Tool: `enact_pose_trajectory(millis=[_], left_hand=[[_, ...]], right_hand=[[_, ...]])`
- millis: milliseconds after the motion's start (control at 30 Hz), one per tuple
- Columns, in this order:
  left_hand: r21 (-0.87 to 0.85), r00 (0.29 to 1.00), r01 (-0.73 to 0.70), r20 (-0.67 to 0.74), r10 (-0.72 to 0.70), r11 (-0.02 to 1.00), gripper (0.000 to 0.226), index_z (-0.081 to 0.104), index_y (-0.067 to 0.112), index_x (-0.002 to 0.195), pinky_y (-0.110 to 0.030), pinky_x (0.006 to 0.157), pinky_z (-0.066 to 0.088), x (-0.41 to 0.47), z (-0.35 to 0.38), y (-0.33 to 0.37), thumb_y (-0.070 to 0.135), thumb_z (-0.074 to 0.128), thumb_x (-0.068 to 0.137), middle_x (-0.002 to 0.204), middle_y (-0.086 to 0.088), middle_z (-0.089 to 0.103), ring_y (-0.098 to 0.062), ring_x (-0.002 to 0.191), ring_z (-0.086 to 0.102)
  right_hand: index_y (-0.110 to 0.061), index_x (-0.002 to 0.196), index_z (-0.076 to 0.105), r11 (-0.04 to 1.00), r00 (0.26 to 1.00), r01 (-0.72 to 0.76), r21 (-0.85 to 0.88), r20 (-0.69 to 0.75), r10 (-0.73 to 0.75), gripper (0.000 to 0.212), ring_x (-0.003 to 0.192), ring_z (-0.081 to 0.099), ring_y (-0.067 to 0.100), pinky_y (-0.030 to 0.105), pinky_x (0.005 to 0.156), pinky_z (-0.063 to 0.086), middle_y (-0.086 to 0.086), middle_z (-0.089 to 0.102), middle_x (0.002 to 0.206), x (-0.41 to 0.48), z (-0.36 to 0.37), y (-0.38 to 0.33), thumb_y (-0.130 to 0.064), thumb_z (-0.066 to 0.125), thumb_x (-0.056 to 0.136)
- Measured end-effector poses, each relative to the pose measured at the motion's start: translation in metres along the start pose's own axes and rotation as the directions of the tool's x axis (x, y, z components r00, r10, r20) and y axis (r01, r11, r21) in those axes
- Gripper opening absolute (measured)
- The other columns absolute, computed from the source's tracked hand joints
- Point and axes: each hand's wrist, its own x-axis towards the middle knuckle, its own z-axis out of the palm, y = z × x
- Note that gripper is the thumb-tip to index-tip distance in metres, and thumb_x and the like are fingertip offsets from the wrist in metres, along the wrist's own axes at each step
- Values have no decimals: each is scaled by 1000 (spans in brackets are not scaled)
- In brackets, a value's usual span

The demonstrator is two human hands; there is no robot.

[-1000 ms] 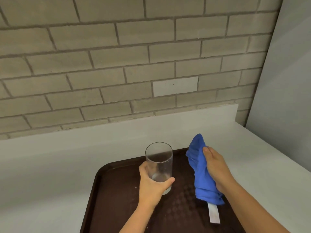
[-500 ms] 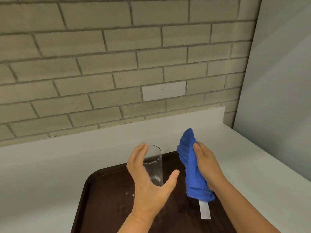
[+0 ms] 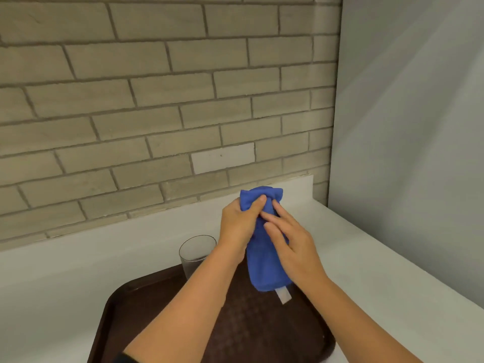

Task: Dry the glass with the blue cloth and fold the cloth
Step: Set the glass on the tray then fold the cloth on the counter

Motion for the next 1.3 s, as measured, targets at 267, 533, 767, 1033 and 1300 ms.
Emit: enact_pose_trajectory(millis=[267, 533, 767, 1033, 1300], left_hand=[[221, 960, -140, 268, 78, 965, 24, 68, 19, 105, -30, 89, 49, -3, -10, 34, 29, 60, 85, 112, -5, 70, -20, 106, 64], [105, 898, -84, 439, 30, 991, 29, 62, 16, 115, -32, 86, 53, -8, 1, 39, 23, 55, 88, 115, -4, 68, -18, 104, 64], [87, 856, -6, 516, -39, 996, 35, 59, 12, 121, -39, 94, 51, -18, 38, 21, 25, 53, 89, 122, -9, 65, -23, 109, 63], [-11, 788, 204, 595, -157, 979, 31, 66, 17, 113, -40, 87, 54, -26, 76, -15, 31, 51, 89, 110, -2, 71, -18, 103, 66], [470, 953, 47, 244, -181, 882, 17, 70, 8, 94, -17, 68, 49, 22, 96, -92, 18, 61, 83, 83, -3, 67, -13, 79, 61]], right_hand=[[-16, 134, 40, 785, 925, -379, 489, 219, 310, 54, 109, 59, 17, 35, 91, 49, 0, 61, 119, 45, -57, 0, -17, 60, 84], [-18, 86, 64, 845, 925, -348, 405, 297, 238, 10, 67, 66, 9, 23, 64, 56, -4, 70, 76, 57, -97, -14, -9, 60, 82], [-20, 83, 65, 881, 926, -356, 312, 245, 287, 12, 76, 63, 16, 30, 75, 52, 1, 66, 82, 37, -138, -7, -8, 62, 81], [-15, 92, 68, 881, 888, -431, 196, 263, 376, 14, 77, 65, 14, 25, 68, 55, 2, 69, 82, 20, -178, 17, -10, 64, 79], [-14, 95, 66, 774, 735, -633, -2, 312, 601, 15, 80, 64, 10, 20, 63, 55, 5, 68, 92, 34, -149, 112, -10, 65, 80]])
